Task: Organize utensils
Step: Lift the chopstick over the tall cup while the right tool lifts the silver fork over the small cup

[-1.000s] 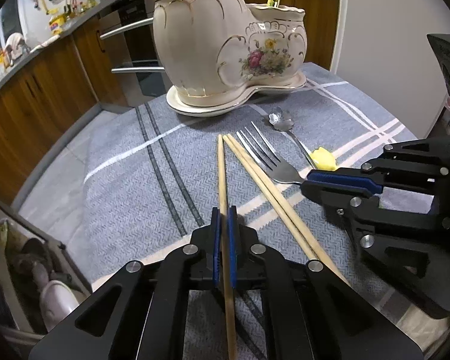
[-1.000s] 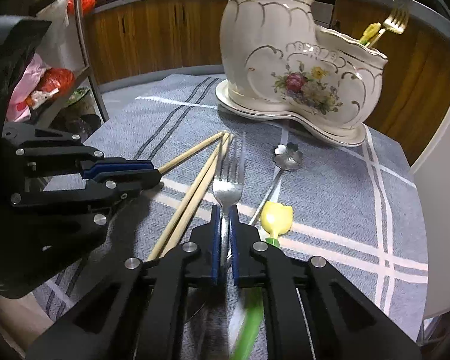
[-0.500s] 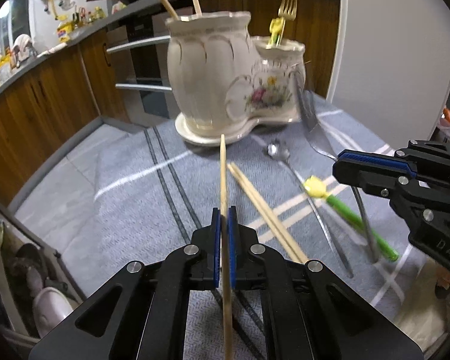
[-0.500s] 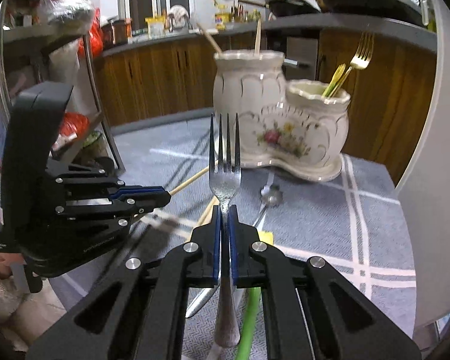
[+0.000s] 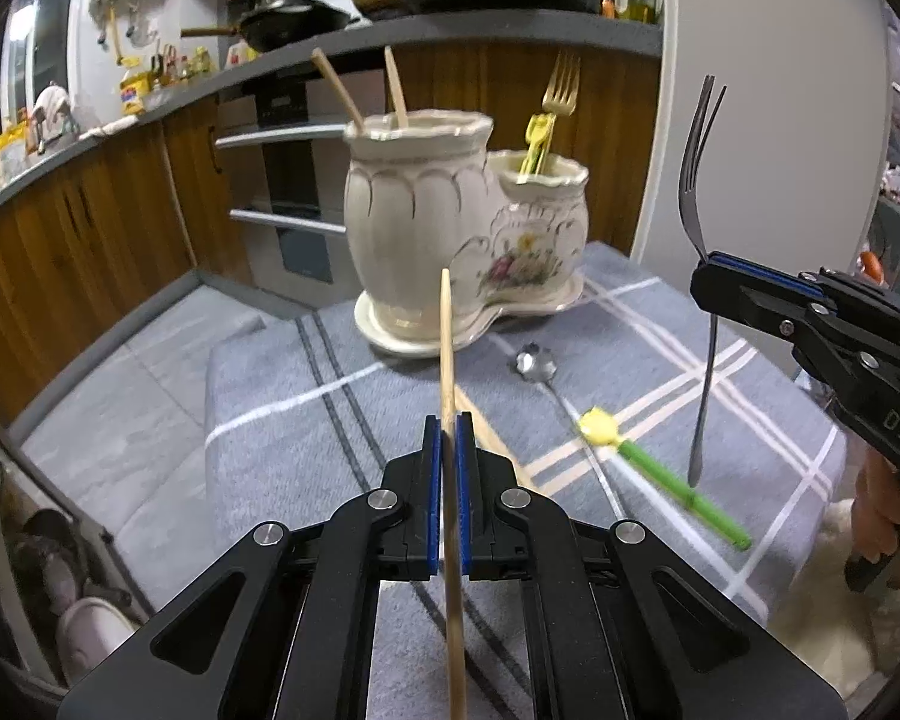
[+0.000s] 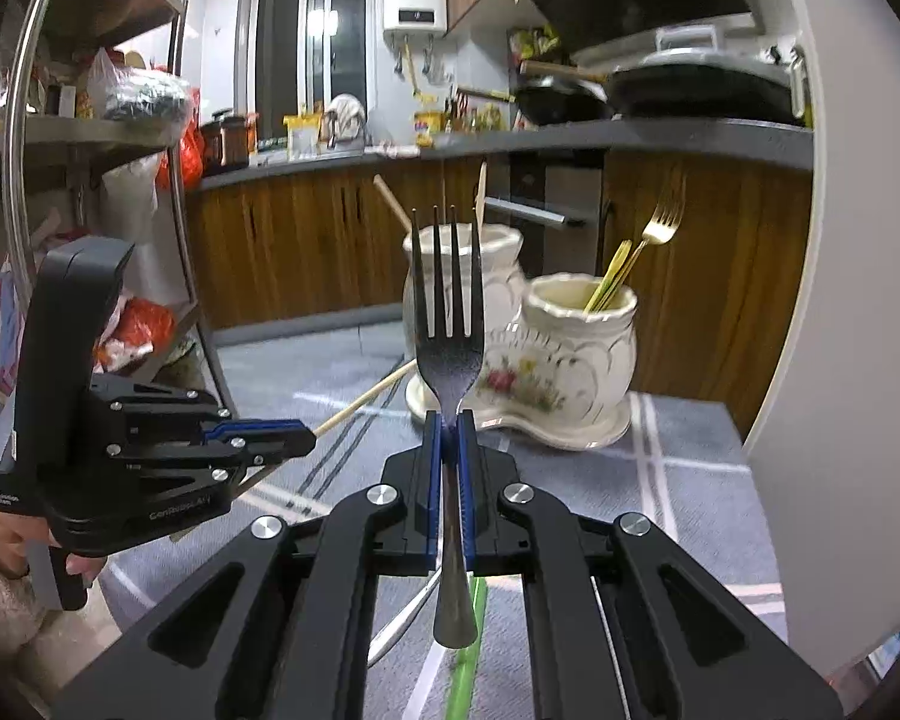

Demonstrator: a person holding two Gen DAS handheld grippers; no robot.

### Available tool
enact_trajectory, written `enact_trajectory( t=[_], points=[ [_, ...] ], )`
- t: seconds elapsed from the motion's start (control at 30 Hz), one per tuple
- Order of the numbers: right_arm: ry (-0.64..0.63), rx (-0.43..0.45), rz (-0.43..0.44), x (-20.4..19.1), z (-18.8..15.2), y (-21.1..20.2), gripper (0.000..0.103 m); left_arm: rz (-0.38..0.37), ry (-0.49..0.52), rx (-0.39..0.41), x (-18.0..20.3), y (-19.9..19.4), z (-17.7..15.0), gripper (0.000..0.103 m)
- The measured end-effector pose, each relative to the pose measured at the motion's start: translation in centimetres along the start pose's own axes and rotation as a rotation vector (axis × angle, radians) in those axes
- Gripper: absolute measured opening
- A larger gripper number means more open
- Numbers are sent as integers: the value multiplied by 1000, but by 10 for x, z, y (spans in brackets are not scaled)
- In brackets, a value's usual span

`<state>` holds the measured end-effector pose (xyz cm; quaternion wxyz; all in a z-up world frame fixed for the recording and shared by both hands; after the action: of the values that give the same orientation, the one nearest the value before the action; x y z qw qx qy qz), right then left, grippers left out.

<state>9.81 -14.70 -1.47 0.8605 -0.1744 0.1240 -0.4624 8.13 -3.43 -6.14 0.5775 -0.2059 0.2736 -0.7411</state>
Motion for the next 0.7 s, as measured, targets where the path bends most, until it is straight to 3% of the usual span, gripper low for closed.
enact_trajectory(
  t=[0.23,0.53,0.7],
  points=[
    [40,111,-28,11,18,-17,5,-34,13,113,8,-22,17,5],
    [65,182,-70,27,49,-22,5,-62,-6,310,4,-54,44,5],
    [76,248,-93,41,77,-23,5,-94,-70,398,-9,-64,65,5]
  ],
)
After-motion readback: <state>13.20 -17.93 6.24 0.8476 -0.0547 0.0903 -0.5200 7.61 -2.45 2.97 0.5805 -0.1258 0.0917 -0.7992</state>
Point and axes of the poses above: each gripper's, at about its wrist camera, not at the fingertips, and y roughly the way its jaws point, x to its right, z to its top, the point moved 9 cm from there along y, roughly the way its jaws point, and after that the axes turned 2 degrees about -x, right-handed, at the moved point
